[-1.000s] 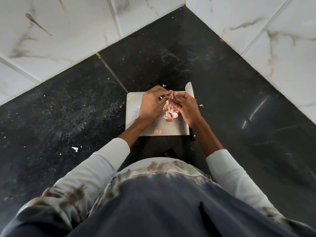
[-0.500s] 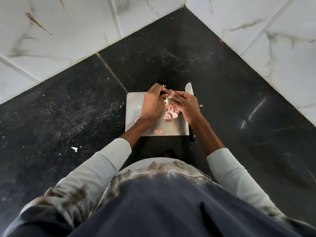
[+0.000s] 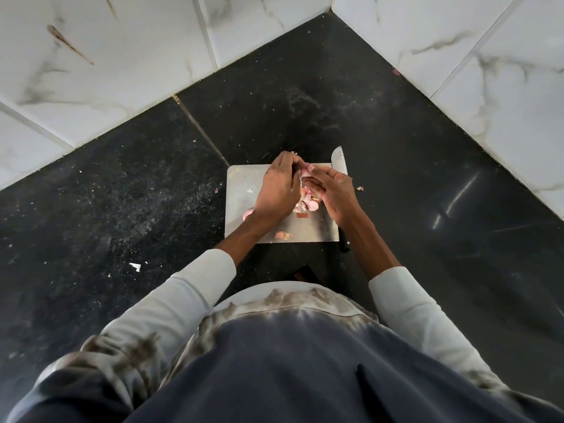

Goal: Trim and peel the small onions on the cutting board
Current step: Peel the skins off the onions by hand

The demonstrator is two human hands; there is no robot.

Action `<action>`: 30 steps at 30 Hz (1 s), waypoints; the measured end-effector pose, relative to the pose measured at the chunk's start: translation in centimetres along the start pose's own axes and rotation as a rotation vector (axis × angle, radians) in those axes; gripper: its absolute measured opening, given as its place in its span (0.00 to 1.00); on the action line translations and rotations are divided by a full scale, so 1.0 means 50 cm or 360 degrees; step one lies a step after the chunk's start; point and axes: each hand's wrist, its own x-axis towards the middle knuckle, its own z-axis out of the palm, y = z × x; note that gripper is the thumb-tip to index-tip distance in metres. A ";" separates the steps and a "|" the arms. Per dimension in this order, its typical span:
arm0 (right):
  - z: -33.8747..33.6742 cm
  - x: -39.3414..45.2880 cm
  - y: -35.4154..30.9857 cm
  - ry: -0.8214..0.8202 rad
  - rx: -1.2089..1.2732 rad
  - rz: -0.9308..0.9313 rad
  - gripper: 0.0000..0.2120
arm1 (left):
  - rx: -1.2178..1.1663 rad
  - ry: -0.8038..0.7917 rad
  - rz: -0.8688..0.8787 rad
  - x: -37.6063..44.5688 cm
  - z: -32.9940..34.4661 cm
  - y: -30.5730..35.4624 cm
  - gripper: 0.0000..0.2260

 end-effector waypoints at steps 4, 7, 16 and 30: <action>0.010 0.005 0.000 0.0028 0.0124 0.0103 0.11 | -0.0009 -0.0045 -0.0030 -0.005 0.002 0.002 0.04; 0.011 0.009 -0.003 0.0025 0.0233 0.0162 0.15 | 0.0000 -0.0087 -0.0031 -0.008 0.000 0.002 0.07; 0.003 0.014 -0.019 -0.0018 0.0267 0.0297 0.08 | -0.0058 0.0008 -0.0075 -0.015 -0.008 -0.012 0.08; -0.016 0.004 0.001 -0.0079 -0.0247 -0.0075 0.18 | -0.0664 0.0035 -0.0569 0.003 -0.011 -0.005 0.11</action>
